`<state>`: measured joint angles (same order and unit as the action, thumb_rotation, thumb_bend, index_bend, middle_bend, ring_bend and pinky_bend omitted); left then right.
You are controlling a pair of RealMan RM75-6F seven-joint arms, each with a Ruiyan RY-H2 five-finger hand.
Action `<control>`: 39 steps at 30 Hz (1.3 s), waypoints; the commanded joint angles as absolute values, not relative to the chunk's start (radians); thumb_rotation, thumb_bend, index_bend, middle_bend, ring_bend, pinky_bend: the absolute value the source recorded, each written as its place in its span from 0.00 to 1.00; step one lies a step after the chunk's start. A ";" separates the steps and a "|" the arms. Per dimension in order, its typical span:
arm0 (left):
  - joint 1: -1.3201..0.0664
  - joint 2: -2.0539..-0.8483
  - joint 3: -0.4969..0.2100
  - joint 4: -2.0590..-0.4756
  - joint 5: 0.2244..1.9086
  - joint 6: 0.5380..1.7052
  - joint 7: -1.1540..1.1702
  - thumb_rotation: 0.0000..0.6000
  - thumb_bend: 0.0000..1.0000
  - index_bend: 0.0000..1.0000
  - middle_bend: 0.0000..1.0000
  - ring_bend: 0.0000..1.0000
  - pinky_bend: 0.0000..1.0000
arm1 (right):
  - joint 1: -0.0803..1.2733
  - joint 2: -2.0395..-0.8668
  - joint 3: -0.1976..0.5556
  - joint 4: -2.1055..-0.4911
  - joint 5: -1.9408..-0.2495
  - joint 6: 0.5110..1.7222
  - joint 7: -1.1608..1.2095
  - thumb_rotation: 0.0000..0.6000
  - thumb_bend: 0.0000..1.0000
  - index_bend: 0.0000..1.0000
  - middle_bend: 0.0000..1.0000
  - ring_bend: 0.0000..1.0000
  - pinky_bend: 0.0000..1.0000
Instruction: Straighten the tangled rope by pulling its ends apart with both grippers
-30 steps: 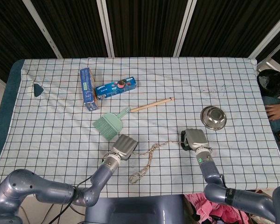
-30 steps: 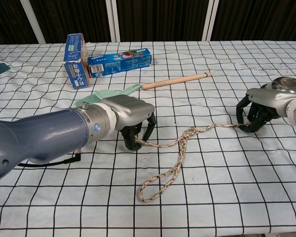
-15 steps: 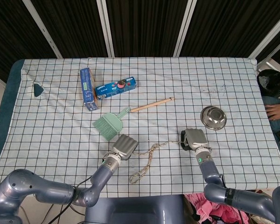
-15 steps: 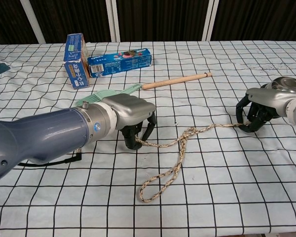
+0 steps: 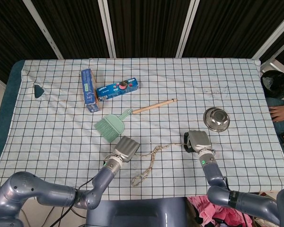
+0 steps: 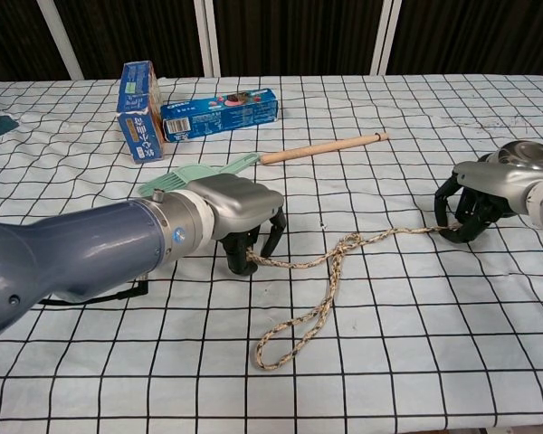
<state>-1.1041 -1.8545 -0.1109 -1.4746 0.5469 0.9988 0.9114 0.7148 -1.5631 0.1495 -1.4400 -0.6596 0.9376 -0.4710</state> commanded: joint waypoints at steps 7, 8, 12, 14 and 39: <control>-1.102 -1.859 -0.113 -1.465 0.557 1.002 0.906 1.00 0.39 0.59 0.92 0.81 0.73 | 0.713 -1.560 0.152 -1.440 -0.663 0.938 -0.465 1.00 0.41 0.65 0.90 1.00 1.00; -1.102 -1.859 -0.112 -1.464 0.558 1.002 0.908 1.00 0.40 0.59 0.92 0.81 0.73 | 0.713 -1.560 0.152 -1.440 -0.664 0.938 -0.466 1.00 0.41 0.65 0.90 1.00 1.00; -1.101 -1.862 -0.109 -1.463 0.556 1.005 0.914 1.00 0.45 0.60 0.92 0.81 0.73 | 0.713 -1.559 0.152 -1.442 -0.664 0.938 -0.465 1.00 0.42 0.65 0.90 1.00 1.00; -1.101 -1.862 -0.111 -1.463 0.558 1.006 0.914 1.00 0.46 0.60 0.93 0.81 0.73 | 0.713 -1.558 0.152 -1.443 -0.664 0.937 -0.465 1.00 0.43 0.65 0.90 1.00 1.00; -1.057 -1.771 -0.131 -1.532 0.642 1.030 0.835 1.00 0.53 0.65 0.94 0.82 0.73 | 0.689 -1.497 0.155 -1.491 -0.677 0.965 -0.446 1.00 0.45 0.67 0.91 1.00 1.00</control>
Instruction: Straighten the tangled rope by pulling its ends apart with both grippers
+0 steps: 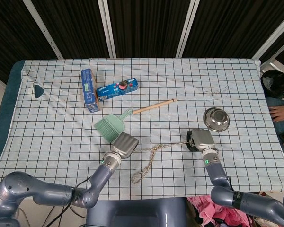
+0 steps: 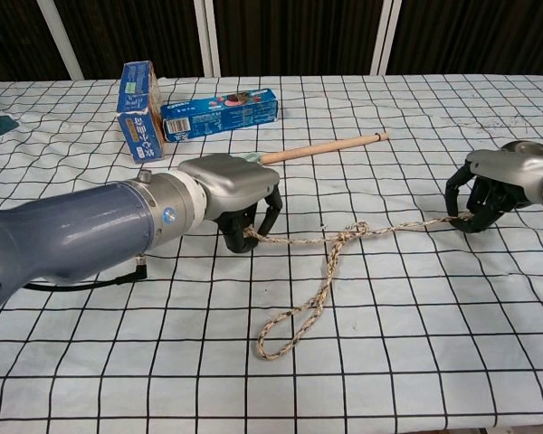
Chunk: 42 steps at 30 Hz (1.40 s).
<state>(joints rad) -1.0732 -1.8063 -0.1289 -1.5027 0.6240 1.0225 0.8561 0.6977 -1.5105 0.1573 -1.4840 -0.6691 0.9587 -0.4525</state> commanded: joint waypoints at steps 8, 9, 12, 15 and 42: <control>-1.002 -1.604 -0.122 -1.621 0.687 1.078 0.799 1.00 0.53 0.65 0.95 0.82 0.73 | 0.642 -1.387 0.133 -1.550 -0.720 0.999 -0.426 1.00 0.45 0.67 0.91 1.00 1.00; -0.993 -1.581 -0.119 -1.628 0.688 1.083 0.792 1.00 0.53 0.65 0.95 0.82 0.73 | 0.634 -1.371 0.129 -1.557 -0.723 1.002 -0.423 1.00 0.45 0.67 0.91 1.00 1.00; -0.967 -1.521 -0.108 -1.644 0.695 1.080 0.765 1.00 0.53 0.65 0.95 0.82 0.73 | 0.612 -1.324 0.120 -1.573 -0.734 1.009 -0.407 1.00 0.45 0.67 0.91 1.00 1.00; -0.940 -1.468 -0.095 -1.648 0.703 1.068 0.730 1.00 0.53 0.65 0.94 0.82 0.73 | 0.591 -1.284 0.112 -1.585 -0.749 1.011 -0.386 1.00 0.45 0.67 0.91 1.00 1.00; -0.719 -1.265 -0.016 -1.492 0.951 0.934 0.280 1.00 0.53 0.65 0.94 0.82 0.73 | 0.471 -1.228 0.070 -1.394 -0.790 0.947 -0.236 1.00 0.45 0.67 0.91 1.00 1.00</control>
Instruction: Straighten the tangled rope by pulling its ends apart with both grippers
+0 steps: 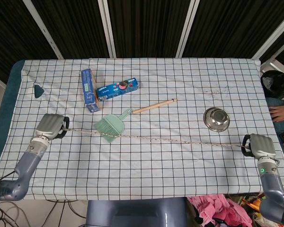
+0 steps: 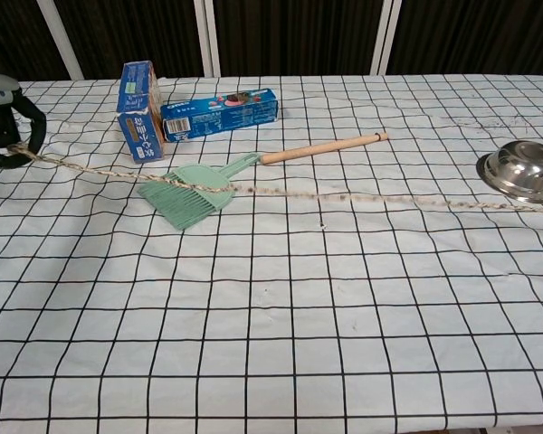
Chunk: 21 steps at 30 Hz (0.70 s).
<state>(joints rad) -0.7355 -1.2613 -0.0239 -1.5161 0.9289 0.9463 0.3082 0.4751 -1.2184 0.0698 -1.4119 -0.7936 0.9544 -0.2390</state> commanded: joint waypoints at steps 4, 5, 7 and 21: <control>-0.693 -1.279 -0.012 -1.449 0.980 0.925 0.223 1.00 0.53 0.65 0.94 0.82 0.73 | 0.467 -1.243 0.073 -1.358 -0.783 0.934 -0.234 1.00 0.45 0.67 0.91 1.00 1.00; -0.688 -1.283 -0.012 -1.440 0.988 0.923 0.209 1.00 0.53 0.65 0.94 0.82 0.73 | 0.466 -1.247 0.073 -1.351 -0.781 0.929 -0.234 1.00 0.45 0.67 0.91 1.00 1.00; -0.679 -1.291 -0.008 -1.427 1.004 0.912 0.184 1.00 0.53 0.65 0.94 0.82 0.73 | 0.466 -1.254 0.074 -1.338 -0.779 0.918 -0.232 1.00 0.45 0.67 0.91 1.00 1.00; -0.650 -1.377 0.015 -1.287 1.078 0.823 0.089 1.00 0.53 0.63 0.93 0.82 0.73 | 0.471 -1.319 0.086 -1.231 -0.751 0.856 -0.237 1.00 0.45 0.67 0.91 1.00 1.00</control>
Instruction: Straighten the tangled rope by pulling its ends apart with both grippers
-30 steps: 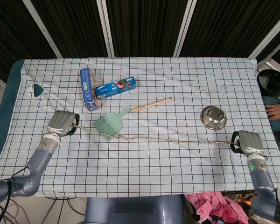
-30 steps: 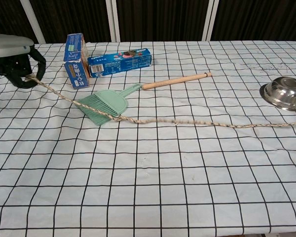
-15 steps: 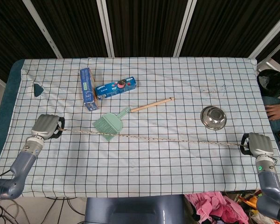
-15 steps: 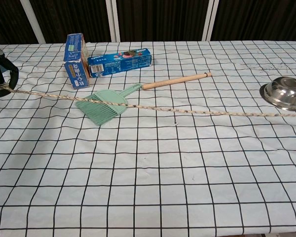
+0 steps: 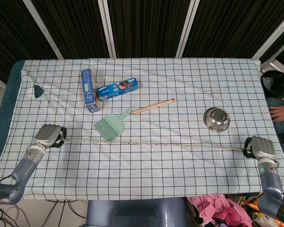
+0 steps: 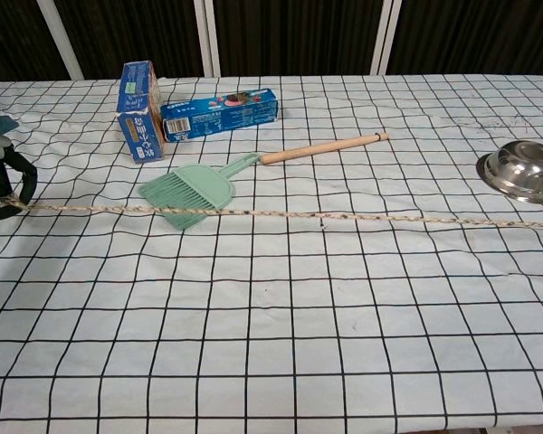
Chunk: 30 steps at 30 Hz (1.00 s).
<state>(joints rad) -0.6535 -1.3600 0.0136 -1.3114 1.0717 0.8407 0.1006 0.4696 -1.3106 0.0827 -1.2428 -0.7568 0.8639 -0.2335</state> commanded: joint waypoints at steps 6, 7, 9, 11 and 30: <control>-0.643 -1.415 0.022 -1.226 1.096 0.794 0.077 1.00 0.52 0.60 0.93 0.81 0.73 | 0.475 -1.336 0.080 -1.200 -0.730 0.817 -0.256 1.00 0.44 0.65 0.91 1.00 1.00; -0.641 -1.419 0.022 -1.219 1.098 0.791 0.074 1.00 0.51 0.59 0.92 0.81 0.73 | 0.475 -1.337 0.080 -1.199 -0.728 0.812 -0.257 1.00 0.42 0.64 0.91 1.00 1.00; -0.639 -1.425 0.022 -1.208 1.101 0.781 0.067 1.00 0.48 0.54 0.92 0.81 0.73 | 0.474 -1.339 0.080 -1.196 -0.726 0.808 -0.258 1.00 0.33 0.61 0.91 1.00 1.00; -0.638 -1.430 0.022 -1.196 1.105 0.772 0.066 1.00 0.43 0.49 0.92 0.81 0.73 | 0.474 -1.339 0.077 -1.195 -0.727 0.799 -0.262 1.00 0.23 0.54 0.91 1.00 1.00; -0.623 -1.128 -0.085 -1.584 1.133 1.002 0.220 1.00 0.13 0.19 0.65 0.55 0.52 | 0.431 -0.972 0.204 -1.649 -0.823 1.091 -0.227 1.00 0.00 0.08 0.62 0.79 0.78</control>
<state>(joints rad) -0.6442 -1.2316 -0.0463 -1.4506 1.1175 0.8855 0.1575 0.4700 -1.0695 0.1415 -1.5207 -0.7515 0.9184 -0.2609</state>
